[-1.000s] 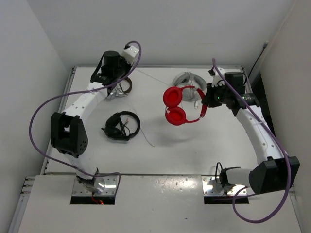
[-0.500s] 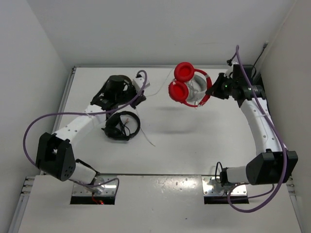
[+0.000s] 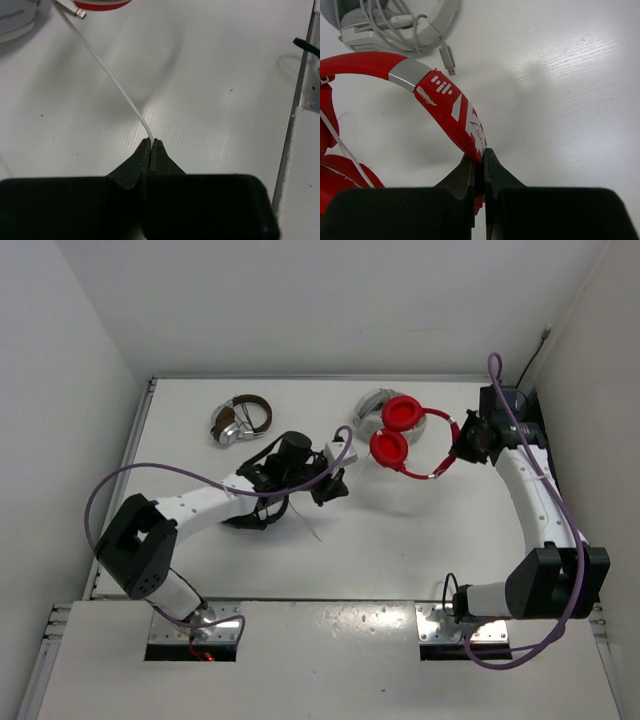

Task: Wrap the headphones

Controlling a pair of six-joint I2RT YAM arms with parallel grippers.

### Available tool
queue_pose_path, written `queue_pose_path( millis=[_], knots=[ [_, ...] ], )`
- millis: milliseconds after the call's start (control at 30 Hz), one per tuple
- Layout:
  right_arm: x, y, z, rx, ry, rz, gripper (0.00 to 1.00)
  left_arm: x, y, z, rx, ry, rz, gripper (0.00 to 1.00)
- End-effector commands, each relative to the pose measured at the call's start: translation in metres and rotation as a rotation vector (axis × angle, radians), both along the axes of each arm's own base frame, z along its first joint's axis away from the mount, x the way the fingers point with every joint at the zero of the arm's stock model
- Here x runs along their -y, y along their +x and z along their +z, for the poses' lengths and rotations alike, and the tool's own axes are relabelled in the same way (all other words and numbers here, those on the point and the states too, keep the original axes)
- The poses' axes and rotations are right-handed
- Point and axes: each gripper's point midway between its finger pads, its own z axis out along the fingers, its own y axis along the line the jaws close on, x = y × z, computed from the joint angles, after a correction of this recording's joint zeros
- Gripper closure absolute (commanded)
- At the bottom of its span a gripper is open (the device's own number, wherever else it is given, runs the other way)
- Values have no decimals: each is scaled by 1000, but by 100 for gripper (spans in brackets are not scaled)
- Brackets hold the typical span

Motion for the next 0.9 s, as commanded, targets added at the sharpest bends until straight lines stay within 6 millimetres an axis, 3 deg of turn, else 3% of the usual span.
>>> queue_pose_path(
  millis=[0, 167, 200, 233, 433, 567, 633, 733, 767, 800, 867],
  knots=[
    [6, 20, 42, 182, 61, -138, 100, 24, -6, 9, 10, -52, -5, 100],
    [-1, 22, 44, 192, 69, -126, 100, 29, 6, -11, -21, -9, 88, 100],
    [2, 22, 44, 192, 58, -136, 100, 31, 9, -13, -30, -6, 100, 98],
    [7, 21, 40, 184, 39, -155, 100, 30, 11, -30, -51, 26, 112, 96],
    [32, 16, 34, 166, -27, -231, 100, 32, 24, -63, -86, 87, 159, 86],
    [37, 7, 29, 149, -52, -228, 100, 31, 25, -67, -68, 102, 145, 71],
    [37, 1, 27, 136, -69, -210, 100, 29, 28, -60, -29, 113, 139, 66],
    [34, -7, 25, 127, -75, -178, 100, 7, 43, -51, 28, 128, 158, 49],
    [35, -8, 24, 125, -88, -163, 100, 2, 48, -38, 71, 115, 148, 42],
    [36, -11, 24, 124, -99, -151, 100, -13, 62, -33, 110, 119, 150, 39],
    [36, -13, 22, 120, -107, -142, 100, -20, 64, -38, 141, 157, 119, 37]
  ],
)
